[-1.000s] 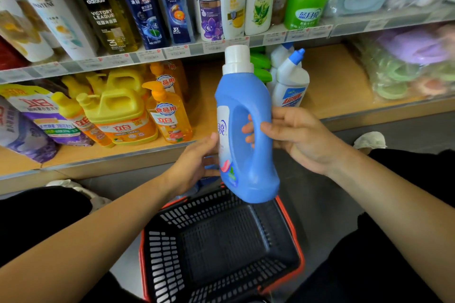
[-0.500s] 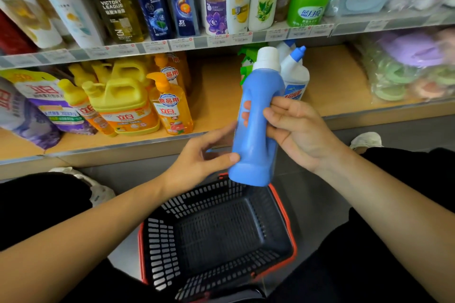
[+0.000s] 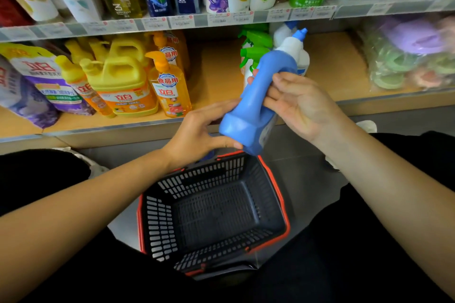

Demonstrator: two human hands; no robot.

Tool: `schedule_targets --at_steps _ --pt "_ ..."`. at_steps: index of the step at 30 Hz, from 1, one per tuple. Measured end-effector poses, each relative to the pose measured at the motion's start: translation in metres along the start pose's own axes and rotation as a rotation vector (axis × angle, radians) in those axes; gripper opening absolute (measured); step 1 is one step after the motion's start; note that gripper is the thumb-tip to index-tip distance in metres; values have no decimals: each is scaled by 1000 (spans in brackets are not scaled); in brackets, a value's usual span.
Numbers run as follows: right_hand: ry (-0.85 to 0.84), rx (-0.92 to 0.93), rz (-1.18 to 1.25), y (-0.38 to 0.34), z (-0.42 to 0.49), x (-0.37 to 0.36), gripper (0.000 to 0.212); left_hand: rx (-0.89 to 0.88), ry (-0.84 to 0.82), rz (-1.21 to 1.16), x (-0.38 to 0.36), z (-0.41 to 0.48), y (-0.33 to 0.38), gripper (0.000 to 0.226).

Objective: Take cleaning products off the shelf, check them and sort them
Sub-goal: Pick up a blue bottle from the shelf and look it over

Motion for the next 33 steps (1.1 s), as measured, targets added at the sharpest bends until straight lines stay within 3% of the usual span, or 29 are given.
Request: schedule_targets --at_steps 4,9,15,19,24,29,33 --pt "-117 -39 -102 4 -2 -3 20 17 -5 -45 10 1 -3 76" --pt "-130 -78 -135 13 -6 -7 49 105 7 -88 20 5 -8 71" --pt "43 -50 -44 8 1 -8 13 120 46 -112 27 21 -6 62" --pt "91 -89 58 8 2 -8 18 198 124 -144 25 7 -32 53" --pt "104 -54 130 -5 5 -6 40 338 23 -111 8 -14 -78 49" --pt "117 -49 156 -9 7 -4 44 318 -5 -40 3 -14 -84 43" --pt "127 -59 138 -6 8 -3 43 324 97 -136 12 -4 -69 48"
Point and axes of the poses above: each hand's wrist, its own z-axis towards the middle knuckle, its own x-axis out of the back of the hand, y = z × x, the point moved 8 cm from there along z, towards the middle knuckle, and after that the axes turned 14 degrees about y, right-handed, at the moved point
